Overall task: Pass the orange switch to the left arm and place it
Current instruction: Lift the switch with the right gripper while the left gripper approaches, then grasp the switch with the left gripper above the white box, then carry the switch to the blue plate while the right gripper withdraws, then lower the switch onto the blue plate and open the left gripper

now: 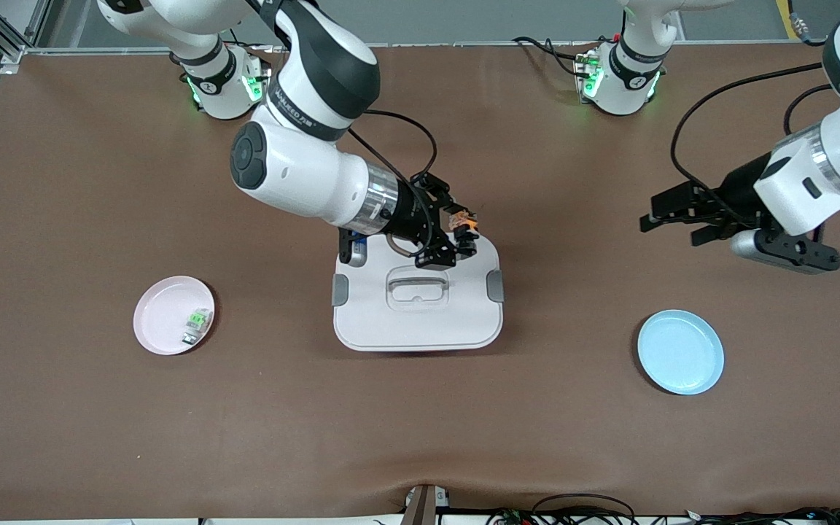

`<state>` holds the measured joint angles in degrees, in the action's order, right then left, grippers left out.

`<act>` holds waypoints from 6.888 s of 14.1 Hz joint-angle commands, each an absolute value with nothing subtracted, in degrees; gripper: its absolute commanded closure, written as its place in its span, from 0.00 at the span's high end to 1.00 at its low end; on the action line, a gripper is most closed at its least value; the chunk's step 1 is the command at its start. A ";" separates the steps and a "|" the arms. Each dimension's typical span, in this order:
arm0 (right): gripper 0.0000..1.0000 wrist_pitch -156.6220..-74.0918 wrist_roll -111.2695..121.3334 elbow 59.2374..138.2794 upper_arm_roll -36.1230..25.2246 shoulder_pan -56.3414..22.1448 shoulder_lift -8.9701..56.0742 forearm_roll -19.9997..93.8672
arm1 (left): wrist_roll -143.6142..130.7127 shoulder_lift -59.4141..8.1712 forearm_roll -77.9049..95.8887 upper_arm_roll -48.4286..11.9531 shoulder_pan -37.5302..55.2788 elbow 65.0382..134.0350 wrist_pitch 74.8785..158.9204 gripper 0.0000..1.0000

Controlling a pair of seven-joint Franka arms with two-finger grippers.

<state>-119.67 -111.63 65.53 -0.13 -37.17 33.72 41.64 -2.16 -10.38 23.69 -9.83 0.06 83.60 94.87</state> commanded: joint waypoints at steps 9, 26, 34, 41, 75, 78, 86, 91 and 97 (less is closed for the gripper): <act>0.00 -122.86 -121.46 57.30 -1.93 -42.63 37.70 41.49 | -8.70 -12.83 32.61 -10.28 7.29 82.18 101.60 0.96; 0.00 -125.86 -121.11 57.30 -1.85 -43.07 38.32 40.96 | -8.61 -16.08 35.42 -10.37 13.01 83.32 103.71 0.65; 0.00 -128.32 -120.76 57.30 -1.76 -43.07 38.41 41.04 | -8.70 -15.91 35.33 -10.28 13.36 84.02 101.96 0.19; 0.45 -128.32 -120.94 57.30 -1.67 -43.07 38.41 41.04 | -7.73 -15.82 34.54 -9.85 12.31 84.02 101.78 0.00; 1.00 -85.34 -15.50 56.25 -1.14 -21.45 26.99 8.29 | 51.65 -25.66 -3.85 -9.58 -9.84 98.35 121.27 0.00; 1.00 -83.67 -3.20 56.25 -1.14 -19.52 26.54 -0.06 | 58.60 -28.29 -5.18 -9.49 -10.02 98.44 126.55 0.00; 1.00 -81.83 2.55 56.07 -1.23 -10.91 24.70 -1.23 | 79.95 -36.29 -5.27 -9.58 -12.04 98.09 140.00 0.00; 1.00 -81.56 2.64 56.16 -1.76 -5.81 23.12 -1.32 | 95.53 -37.88 -5.27 -9.58 -11.78 97.91 141.77 0.00; 1.00 -78.67 2.81 56.16 -1.67 -0.89 23.12 -1.05 | 106.34 -40.69 -5.36 -9.58 -12.74 97.82 145.19 0.00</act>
